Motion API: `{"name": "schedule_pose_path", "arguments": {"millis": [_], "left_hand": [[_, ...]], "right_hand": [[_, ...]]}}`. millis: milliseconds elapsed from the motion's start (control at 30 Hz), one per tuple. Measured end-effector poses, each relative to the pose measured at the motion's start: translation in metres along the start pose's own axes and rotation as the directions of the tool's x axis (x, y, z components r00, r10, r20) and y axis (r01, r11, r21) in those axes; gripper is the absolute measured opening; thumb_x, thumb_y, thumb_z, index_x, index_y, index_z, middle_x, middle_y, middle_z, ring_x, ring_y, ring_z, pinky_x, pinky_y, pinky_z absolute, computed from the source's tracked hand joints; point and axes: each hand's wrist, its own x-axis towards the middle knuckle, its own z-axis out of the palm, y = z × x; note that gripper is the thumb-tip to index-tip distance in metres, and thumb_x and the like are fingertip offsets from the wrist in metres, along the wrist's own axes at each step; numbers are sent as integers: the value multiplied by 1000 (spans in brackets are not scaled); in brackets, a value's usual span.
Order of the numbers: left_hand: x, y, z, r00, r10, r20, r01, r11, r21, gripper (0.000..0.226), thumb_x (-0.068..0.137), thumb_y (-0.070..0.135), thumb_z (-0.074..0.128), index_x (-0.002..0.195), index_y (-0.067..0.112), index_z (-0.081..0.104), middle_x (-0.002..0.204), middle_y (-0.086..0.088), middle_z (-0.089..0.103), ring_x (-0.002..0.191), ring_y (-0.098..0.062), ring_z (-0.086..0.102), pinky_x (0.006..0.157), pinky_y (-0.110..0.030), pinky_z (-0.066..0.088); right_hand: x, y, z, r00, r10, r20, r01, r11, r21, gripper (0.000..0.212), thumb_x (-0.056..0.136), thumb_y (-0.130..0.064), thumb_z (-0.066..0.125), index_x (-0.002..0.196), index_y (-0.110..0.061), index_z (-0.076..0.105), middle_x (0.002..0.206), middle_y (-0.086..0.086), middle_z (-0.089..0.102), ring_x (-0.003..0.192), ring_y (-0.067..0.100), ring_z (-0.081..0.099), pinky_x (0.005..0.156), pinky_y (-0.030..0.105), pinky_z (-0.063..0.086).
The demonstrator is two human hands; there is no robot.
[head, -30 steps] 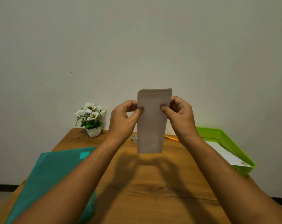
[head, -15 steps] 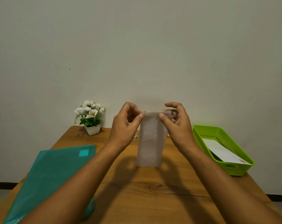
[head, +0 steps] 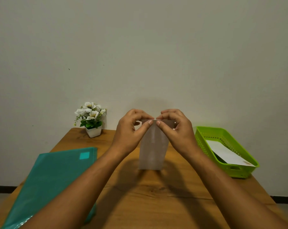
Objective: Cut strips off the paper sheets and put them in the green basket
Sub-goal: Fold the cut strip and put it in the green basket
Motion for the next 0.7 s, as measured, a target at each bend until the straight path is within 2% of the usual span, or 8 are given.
{"name": "schedule_pose_path", "arguments": {"millis": [167,300,433,533,633,700], "left_hand": [[2,4,-2,999,36,2,-36,999,33,11,96,23,71,103,23,79,97,15,74,97,-9,69,80,-39,59],[3,3,-8,1000,18,-4,-18,1000,23,9,93,24,75,99,23,82,91,16,76,91,-9,71,79,-34,60],[2,-2,-10,998,-33,-52,33,999,-6,5,90,28,77,93,26,81,85,15,76,86,-10,71,76,-32,60],[-2,-5,-9,994,-62,-94,60,998,-25,4,90,28,78,92,26,80,84,13,75,83,-10,71,72,-29,60],[-6,-11,-6,966,-187,-179,157,973,-168,4,90,24,79,90,19,79,83,7,76,80,-12,72,70,-33,61],[-12,-18,-5,934,-283,-218,224,940,-257,5,91,23,78,90,18,78,82,3,77,79,-16,72,70,-38,62]], "right_hand": [[2,-3,1,999,-24,37,23,999,29,8,97,-21,73,101,-19,79,98,-10,73,99,8,68,82,29,58],[2,-2,-6,999,4,54,-6,999,47,4,94,-23,76,93,-23,80,88,-13,76,90,6,70,75,23,57],[7,3,-10,997,81,5,-81,983,164,8,89,-23,82,83,-22,77,82,-5,76,81,15,72,70,29,58],[7,8,-8,993,115,37,-121,962,245,2,92,-15,78,91,-13,78,86,1,77,85,19,73,74,33,61],[1,16,-6,973,201,114,-228,908,351,11,93,-7,75,103,-10,75,90,9,77,85,20,73,76,36,61],[-8,25,-2,936,266,233,-327,900,287,18,92,-8,76,109,-15,73,91,7,77,85,20,74,77,36,59]]}}
